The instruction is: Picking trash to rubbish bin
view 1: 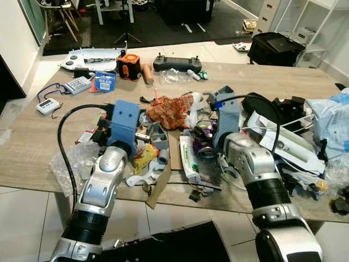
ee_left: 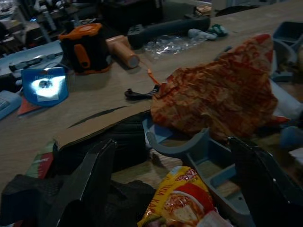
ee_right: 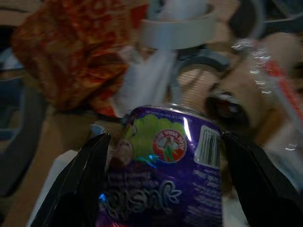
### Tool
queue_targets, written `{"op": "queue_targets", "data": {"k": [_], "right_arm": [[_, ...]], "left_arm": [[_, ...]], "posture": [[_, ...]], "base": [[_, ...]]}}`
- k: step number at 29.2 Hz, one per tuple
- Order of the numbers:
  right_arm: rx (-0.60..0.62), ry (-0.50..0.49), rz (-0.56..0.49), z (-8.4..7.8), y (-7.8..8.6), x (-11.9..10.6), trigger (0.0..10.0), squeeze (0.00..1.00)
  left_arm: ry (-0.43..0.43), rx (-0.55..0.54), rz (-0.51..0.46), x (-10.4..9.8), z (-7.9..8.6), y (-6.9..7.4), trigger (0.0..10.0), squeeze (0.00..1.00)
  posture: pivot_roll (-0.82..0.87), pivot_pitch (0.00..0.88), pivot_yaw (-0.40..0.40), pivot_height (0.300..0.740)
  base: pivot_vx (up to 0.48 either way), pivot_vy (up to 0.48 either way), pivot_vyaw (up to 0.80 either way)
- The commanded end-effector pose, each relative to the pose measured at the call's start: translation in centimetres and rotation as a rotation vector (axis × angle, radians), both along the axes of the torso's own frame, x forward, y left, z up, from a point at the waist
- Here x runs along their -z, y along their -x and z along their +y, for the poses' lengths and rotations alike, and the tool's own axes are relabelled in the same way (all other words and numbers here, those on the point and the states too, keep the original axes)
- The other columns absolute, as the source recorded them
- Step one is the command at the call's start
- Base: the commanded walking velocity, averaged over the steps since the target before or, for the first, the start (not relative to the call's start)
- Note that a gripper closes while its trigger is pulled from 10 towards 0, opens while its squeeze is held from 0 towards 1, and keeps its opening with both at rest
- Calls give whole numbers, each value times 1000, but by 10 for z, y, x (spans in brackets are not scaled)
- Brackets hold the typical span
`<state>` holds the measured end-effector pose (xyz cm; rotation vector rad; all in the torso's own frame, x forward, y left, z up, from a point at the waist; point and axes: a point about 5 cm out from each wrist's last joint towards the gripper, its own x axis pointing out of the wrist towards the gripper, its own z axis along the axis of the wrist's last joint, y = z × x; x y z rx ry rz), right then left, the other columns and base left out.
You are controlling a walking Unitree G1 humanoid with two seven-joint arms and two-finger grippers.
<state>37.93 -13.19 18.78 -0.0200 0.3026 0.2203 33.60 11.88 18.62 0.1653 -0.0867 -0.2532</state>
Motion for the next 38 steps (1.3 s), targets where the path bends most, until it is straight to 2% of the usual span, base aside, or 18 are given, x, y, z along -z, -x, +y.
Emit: {"op": "queue_targets", "data": {"k": [1,3,5,6,8,9,11,13,16,20,27,28,30,31,38], "right_arm": [[-9,18,27,1,-1,1,10000,0],[-13,15,31,2,-2,-1,10000,0],[-23,18,51,1,-4,-4,10000,0],[-23,18,51,1,-4,-4,10000,0],[-19,27,76,-3,-5,-4,10000,0],[-19,27,76,-3,-5,-4,10000,0],[-16,43,104,-6,-6,-2,10000,0],[-23,69,137,-8,-6,1,10000,0],[-28,79,158,-9,-5,4,10000,0],[-41,101,224,-8,-3,13,10000,0],[-68,107,311,-8,1,26,10000,0],[-71,103,326,-8,2,29,3647,0],[-72,100,335,-8,2,30,3647,0],[-68,100,342,-9,3,32,0,0],[-59,78,351,-11,3,34,0,0]], "left_arm": [[-17,-4,5,4,7,3,10000,0],[-13,1,5,4,9,5,10000,0],[1,74,-5,3,9,9,10000,0],[1,74,-5,3,9,9,10000,0],[31,188,-22,-3,6,15,10000,0],[31,188,-22,-3,6,15,10000,0],[56,338,-34,-11,1,21,10000,0],[45,465,-25,-15,-5,27,10000,0],[31,509,-13,-15,-8,30,10000,0],[-42,581,15,-11,-20,34,10000,0],[-25,611,16,-11,-32,36,10000,0],[-23,621,19,-11,-33,37,10000,0],[-23,627,20,-11,-34,37,10000,0],[-23,630,22,-10,-35,38,10000,0],[-16,630,27,-10,-37,37,10000,0]], "posture": [[10,134,-41,740],[10,134,-41,740],[8,135,-45,740],[8,135,-45,740],[-1,135,-47,740],[-1,135,-47,740],[-1,135,-47,740],[-5,133,-48,740],[-5,133,-48,740],[-5,132,-46,740],[-8,136,-48,740],[-8,136,-48,740],[-8,136,-48,740],[-8,136,-48,740],[-8,136,-48,740]], "base": [[0,0,0],[0,0,0],[0,0,0],[0,0,0],[0,0,0],[0,0,0],[0,0,0],[0,0,0],[0,0,0],[0,0,0],[0,0,0],[0,0,0],[0,0,0],[0,0,0],[0,0,0]]}}
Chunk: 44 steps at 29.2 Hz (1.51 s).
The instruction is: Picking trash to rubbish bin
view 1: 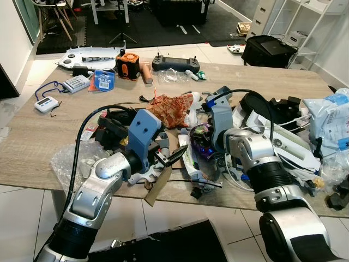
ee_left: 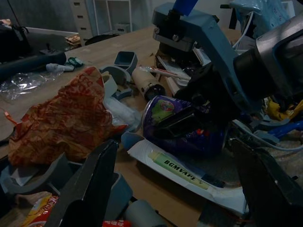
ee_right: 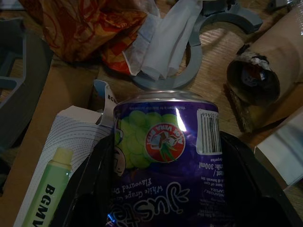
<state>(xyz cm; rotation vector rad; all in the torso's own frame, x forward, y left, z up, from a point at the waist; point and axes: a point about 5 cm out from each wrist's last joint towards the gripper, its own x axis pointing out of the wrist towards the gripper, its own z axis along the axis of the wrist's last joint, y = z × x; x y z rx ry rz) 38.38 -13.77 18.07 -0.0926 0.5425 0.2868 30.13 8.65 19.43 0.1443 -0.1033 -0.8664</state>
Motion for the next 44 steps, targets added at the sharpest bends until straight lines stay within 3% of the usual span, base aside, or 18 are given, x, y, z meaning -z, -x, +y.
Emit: {"op": "queue_targets", "data": {"k": [1,4,6,7,8,9,10,13,15,17,18,23,26,28,32,34,37,44], "right_arm": [[24,-7,118,-5,8,27,0,0],[26,-15,114,-5,8,25,0,0],[15,-139,26,2,3,5,0,0],[7,-223,-40,5,0,-12,2157,0],[7,-223,-40,5,0,-12,2157,0],[0,-306,-96,7,-1,-29,10000,0],[-7,-414,-181,8,-3,-53,10000,0],[-16,-499,-263,6,-3,-73,10000,0],[8,-647,-440,-7,-3,-110,10000,0],[8,-647,-440,-7,-3,-110,10000,0],[34,-691,-548,-16,-2,-127,10000,0],[70,-650,-731,-30,5,-149,10000,0],[103,-569,-783,-33,10,-146,10000,0],[149,-385,-828,-33,19,-123,10000,0],[140,-222,-865,-28,28,-106,10000,0],[139,-190,-902,-23,36,-95,10000,0],[143,-186,-903,-19,41,-87,10000,0],[162,-176,-913,-18,46,-79,10000,0]], "left_arm": [[-1,18,-5,-2,-5,2,10000,0],[1,15,-6,-2,-4,2,10000,0],[26,-8,-9,-5,-1,0,10000,0],[49,-26,-13,-7,2,-1,10000,0],[49,-26,-13,-7,2,-1,10000,0],[74,-45,-18,-10,4,-3,10000,0],[108,-70,-25,-14,8,-5,10000,0],[136,-95,-30,-18,11,-7,10000,0],[186,-145,-42,-24,15,-11,10000,0],[186,-145,-42,-24,15,-11,10000,0],[204,-165,-50,-26,17,-12,10000,0],[220,-177,-61,-29,18,-13,10000,0],[220,-175,-62,-29,18,-13,10000,0],[218,-179,-38,-28,16,-12,10000,0],[234,-225,-60,-29,17,-13,10000,0],[262,-380,-56,-27,24,-21,10000,0],[281,-447,-17,-22,26,-24,10000,0],[282,-469,-1,-18,25,-23,10000,0]], "posture": [[-8,136,-48,740],[-8,140,-46,740],[-7,141,-44,740],[-7,141,-44,740],[-7,141,-44,740],[-8,140,-44,740],[-8,139,-44,740],[-8,139,-44,740],[-2,135,-39,740],[-2,135,-39,740],[-2,135,-39,740],[0,127,-31,740],[-1,122,-26,740],[-3,116,-18,740],[5,112,-15,740],[3,110,-10,740],[-1,107,-11,740],[-1,102,-13,740]], "base": [[0,0,0],[0,0,0],[0,0,0],[0,0,0],[0,0,0],[0,0,0],[0,0,0],[0,0,0],[0,0,0],[0,0,0],[0,0,0],[0,0,0],[0,0,0],[0,0,0],[0,0,0],[0,0,0],[0,0,0],[0,0,0]]}}
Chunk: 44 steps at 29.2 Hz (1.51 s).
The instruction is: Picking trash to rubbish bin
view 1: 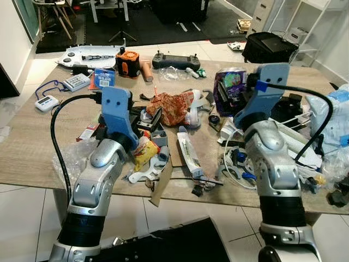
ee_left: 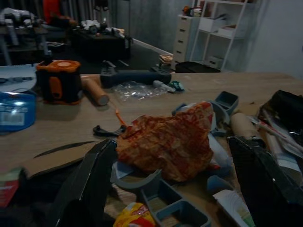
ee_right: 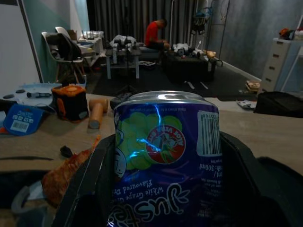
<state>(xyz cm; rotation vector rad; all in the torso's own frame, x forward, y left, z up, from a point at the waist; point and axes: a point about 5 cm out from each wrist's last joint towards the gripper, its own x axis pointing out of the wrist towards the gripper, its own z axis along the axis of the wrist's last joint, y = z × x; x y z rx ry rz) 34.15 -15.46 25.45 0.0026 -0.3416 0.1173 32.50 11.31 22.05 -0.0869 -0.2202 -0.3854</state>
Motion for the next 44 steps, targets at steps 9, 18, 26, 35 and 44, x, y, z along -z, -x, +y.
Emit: {"op": "queue_targets", "data": {"k": [9,18,26,35,44], "right_arm": [[33,47,-96,1,10,-6,10000,0],[17,18,-95,4,11,-5,10000,0],[31,24,-106,1,12,-6,10000,0],[33,17,-110,2,10,-8,10000,0],[45,23,-114,-2,10,-10,10000,0]], "left_arm": [[20,-39,45,9,0,-1,10000,0],[-1,-33,39,10,-2,1,10000,0],[0,-39,36,10,-4,0,10000,0],[0,-28,37,9,-5,0,10000,0],[1,-18,30,9,-8,-1,10000,0]], "posture": [[-4,98,-19,740],[-4,97,-23,740],[-5,112,-21,740],[-7,118,-20,740],[-15,124,-19,740]], "base": [[0,0,0],[0,0,-151],[0,0,-800],[0,0,-800],[0,0,-800]]}}
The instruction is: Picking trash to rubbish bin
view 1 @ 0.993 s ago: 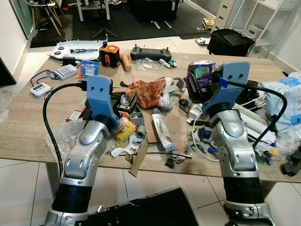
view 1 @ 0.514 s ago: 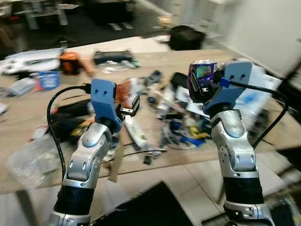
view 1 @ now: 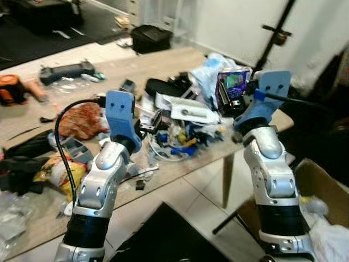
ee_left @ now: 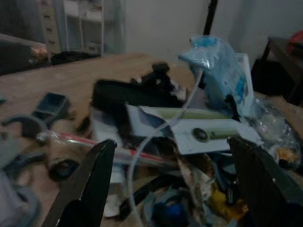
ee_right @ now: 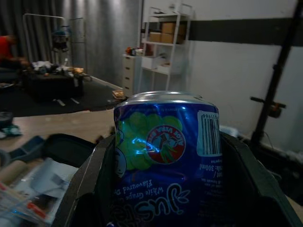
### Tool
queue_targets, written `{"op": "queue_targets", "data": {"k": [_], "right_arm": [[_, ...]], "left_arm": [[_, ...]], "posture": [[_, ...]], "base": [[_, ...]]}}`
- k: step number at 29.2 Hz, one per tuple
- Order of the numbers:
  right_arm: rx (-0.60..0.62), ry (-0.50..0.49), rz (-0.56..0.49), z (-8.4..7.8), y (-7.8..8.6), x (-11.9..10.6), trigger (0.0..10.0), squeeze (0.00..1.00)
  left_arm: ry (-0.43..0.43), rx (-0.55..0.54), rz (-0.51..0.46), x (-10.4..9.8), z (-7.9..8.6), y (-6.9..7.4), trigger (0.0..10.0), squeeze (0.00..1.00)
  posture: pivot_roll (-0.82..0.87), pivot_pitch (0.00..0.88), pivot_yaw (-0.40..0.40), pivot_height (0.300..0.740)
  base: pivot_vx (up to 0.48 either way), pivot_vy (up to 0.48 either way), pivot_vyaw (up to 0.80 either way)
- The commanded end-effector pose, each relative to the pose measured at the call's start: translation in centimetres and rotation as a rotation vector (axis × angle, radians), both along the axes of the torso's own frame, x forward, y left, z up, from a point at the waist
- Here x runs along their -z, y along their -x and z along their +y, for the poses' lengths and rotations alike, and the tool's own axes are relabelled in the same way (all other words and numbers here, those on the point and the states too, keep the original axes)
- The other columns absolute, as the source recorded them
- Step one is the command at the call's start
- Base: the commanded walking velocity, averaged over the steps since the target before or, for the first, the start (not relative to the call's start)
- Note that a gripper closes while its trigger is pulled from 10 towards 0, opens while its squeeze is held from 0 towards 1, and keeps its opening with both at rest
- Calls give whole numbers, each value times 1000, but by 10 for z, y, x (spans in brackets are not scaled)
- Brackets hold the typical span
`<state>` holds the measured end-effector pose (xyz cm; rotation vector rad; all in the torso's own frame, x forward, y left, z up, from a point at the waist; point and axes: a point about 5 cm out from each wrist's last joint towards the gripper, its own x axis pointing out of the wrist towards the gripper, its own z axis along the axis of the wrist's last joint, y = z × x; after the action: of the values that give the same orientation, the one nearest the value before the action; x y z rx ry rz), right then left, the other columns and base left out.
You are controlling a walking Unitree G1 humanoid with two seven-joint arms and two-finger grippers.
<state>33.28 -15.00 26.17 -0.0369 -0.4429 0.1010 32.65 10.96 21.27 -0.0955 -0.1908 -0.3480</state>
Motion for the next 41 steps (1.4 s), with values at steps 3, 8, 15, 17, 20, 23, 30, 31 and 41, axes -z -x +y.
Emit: {"op": "queue_targets", "data": {"k": [3,8,15,17,20,23,30,31,41], "right_arm": [[48,-4,3,-10,1,-2,10000,0],[99,-4,34,-17,-1,3,10000,0],[147,0,68,-24,-1,9,10000,0],[158,1,78,-25,-1,10,10000,0],[197,15,115,-32,-1,18,10000,0],[273,9,194,-47,3,37,10000,0],[320,-30,273,-59,6,58,10000,0],[335,-42,300,-63,7,66,10000,0],[386,-60,354,-76,12,81,10000,0]], "left_arm": [[-4,39,-14,0,-7,2,10000,0],[0,108,-30,-3,-12,7,10000,0],[0,157,-30,-2,-17,10,10000,0],[-3,160,-30,-2,-18,10,10000,0],[-17,146,-28,1,-18,9,10000,0],[-34,135,-25,5,-17,9,10000,0],[-46,145,-7,10,-18,11,10000,0],[-50,147,3,13,-18,11,10000,0],[-66,181,71,28,-20,17,10000,0]], "posture": [[-15,124,-19,740],[-15,124,-19,740],[-15,127,-14,740],[-15,127,-14,740],[-15,127,-14,740],[-21,131,-12,740],[-22,136,-11,740],[-22,136,-11,740],[-19,142,-11,740]], "base": [[0,0,-800],[0,0,-800],[0,0,-800],[0,0,-800],[0,0,-800],[0,0,-800],[0,0,-800],[0,0,-800],[0,0,-800]]}}
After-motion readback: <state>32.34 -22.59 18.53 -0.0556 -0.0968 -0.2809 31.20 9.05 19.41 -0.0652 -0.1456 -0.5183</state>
